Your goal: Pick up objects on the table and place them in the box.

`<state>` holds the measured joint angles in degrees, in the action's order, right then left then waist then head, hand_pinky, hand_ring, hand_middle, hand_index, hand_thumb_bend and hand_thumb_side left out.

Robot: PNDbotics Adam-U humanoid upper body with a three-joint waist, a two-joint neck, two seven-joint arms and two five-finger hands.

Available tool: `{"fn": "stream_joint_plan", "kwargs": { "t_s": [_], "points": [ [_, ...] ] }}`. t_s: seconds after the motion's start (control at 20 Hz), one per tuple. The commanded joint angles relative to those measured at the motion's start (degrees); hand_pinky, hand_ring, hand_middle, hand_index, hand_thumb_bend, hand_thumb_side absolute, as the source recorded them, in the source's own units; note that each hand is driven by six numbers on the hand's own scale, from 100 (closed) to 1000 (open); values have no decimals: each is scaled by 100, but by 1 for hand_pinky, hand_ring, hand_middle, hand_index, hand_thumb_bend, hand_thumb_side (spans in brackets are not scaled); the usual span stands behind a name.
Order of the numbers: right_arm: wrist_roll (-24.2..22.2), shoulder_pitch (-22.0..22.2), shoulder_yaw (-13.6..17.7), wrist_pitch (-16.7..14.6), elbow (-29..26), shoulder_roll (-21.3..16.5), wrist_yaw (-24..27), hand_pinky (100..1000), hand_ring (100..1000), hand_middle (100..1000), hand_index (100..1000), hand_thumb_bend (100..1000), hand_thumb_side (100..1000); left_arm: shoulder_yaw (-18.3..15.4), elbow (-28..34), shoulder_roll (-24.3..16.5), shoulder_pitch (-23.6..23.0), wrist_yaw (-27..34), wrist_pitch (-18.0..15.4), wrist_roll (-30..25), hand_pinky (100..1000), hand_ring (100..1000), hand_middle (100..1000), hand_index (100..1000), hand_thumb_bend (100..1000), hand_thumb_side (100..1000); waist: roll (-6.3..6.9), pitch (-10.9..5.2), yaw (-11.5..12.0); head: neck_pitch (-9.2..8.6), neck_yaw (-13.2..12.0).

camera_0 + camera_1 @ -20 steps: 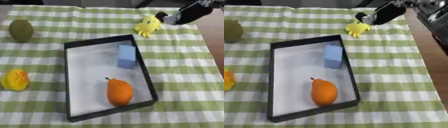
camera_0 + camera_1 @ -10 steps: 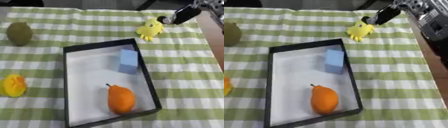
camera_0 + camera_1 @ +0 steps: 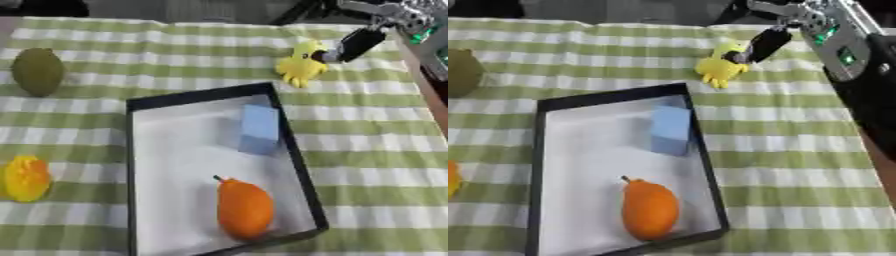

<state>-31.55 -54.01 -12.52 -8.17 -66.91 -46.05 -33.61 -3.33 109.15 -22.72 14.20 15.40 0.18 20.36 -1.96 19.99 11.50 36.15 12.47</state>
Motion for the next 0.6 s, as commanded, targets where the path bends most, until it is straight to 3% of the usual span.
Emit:
{"fn": "stream_joint_plan", "kwargs": {
  "t_s": [0.05, 0.6],
  "points": [
    [61, -142, 148, -260, 296, -64, -218, 887, 879, 836, 873, 382, 243, -28, 124, -167, 67, -6, 1, -15, 843, 854, 810, 794, 120, 766, -72, 6, 22, -72, 75],
    [292, -98, 340, -450, 877, 88, -617, 887, 882, 848, 887, 411, 234, -10, 166, -152, 125, 6, 12, -26, 844, 855, 811, 795, 120, 770, -83, 142, 126, -82, 244]
  ]
}}
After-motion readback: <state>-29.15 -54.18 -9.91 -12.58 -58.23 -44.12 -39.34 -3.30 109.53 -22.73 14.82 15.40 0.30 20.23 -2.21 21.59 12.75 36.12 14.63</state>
